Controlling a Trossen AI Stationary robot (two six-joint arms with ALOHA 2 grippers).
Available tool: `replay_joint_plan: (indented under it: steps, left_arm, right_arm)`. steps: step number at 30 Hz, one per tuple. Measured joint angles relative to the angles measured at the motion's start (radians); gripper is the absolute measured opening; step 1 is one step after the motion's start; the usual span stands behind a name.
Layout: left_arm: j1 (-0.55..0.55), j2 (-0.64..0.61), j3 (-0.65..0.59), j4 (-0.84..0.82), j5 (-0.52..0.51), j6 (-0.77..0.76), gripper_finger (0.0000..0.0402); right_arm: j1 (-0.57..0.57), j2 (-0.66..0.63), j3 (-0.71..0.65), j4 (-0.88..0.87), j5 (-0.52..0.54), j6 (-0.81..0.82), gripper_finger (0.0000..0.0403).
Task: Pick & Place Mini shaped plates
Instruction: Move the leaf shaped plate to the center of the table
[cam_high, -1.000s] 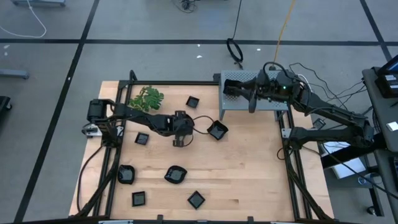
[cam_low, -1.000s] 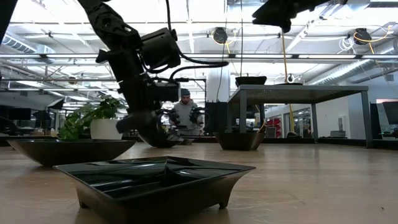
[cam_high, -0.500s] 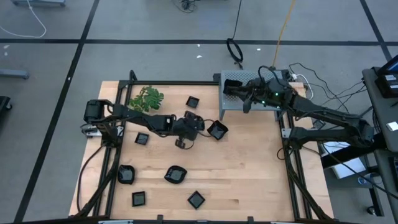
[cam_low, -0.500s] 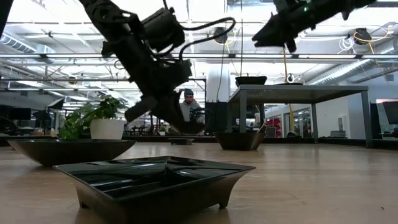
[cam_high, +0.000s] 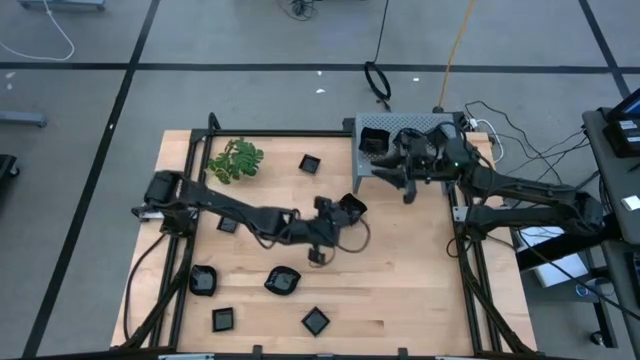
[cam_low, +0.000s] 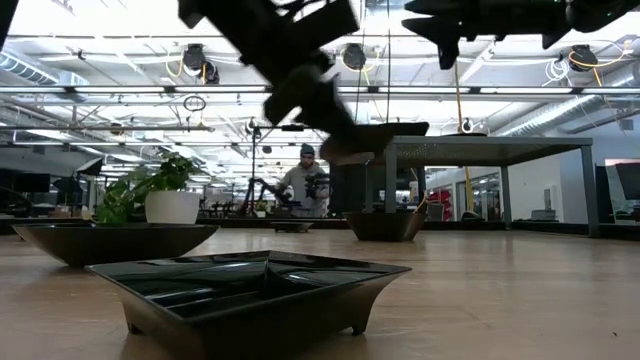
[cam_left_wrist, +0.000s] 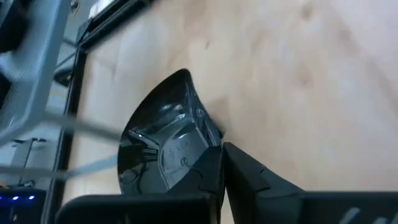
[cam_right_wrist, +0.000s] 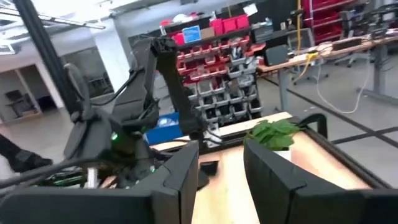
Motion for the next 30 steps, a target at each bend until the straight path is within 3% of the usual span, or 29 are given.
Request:
replay_joint_plan:
  steps: [5, 10, 16, 24, 30]
  left_arm:
    - [-0.052, 0.155, 0.195, -0.010, -0.001, -0.039, 0.0009]
    - [-0.059, 0.247, 0.328, -0.044, 0.086, -0.047, 0.0021]
    - [-0.033, 0.312, 0.352, -0.060, 0.238, -0.071, 0.0005]
    - [-0.034, 0.352, 0.350, -0.104, 0.230, -0.081, 0.0024]
    - [-0.033, 0.357, 0.352, -0.087, 0.226, -0.218, 0.0026]
  right_arm:
    - [0.037, -0.038, 0.000, -0.082, 0.000, -0.010, 0.0116]
    - [0.050, -0.073, 0.000, -0.155, -0.001, -0.029, 0.0116]
    - [0.050, -0.112, 0.000, -0.218, 0.000, -0.027, 0.0116]
    - [0.050, -0.141, 0.001, -0.262, 0.000, -0.027, 0.0116]
    - [0.050, -0.143, 0.001, -0.269, 0.001, -0.028, 0.0116]
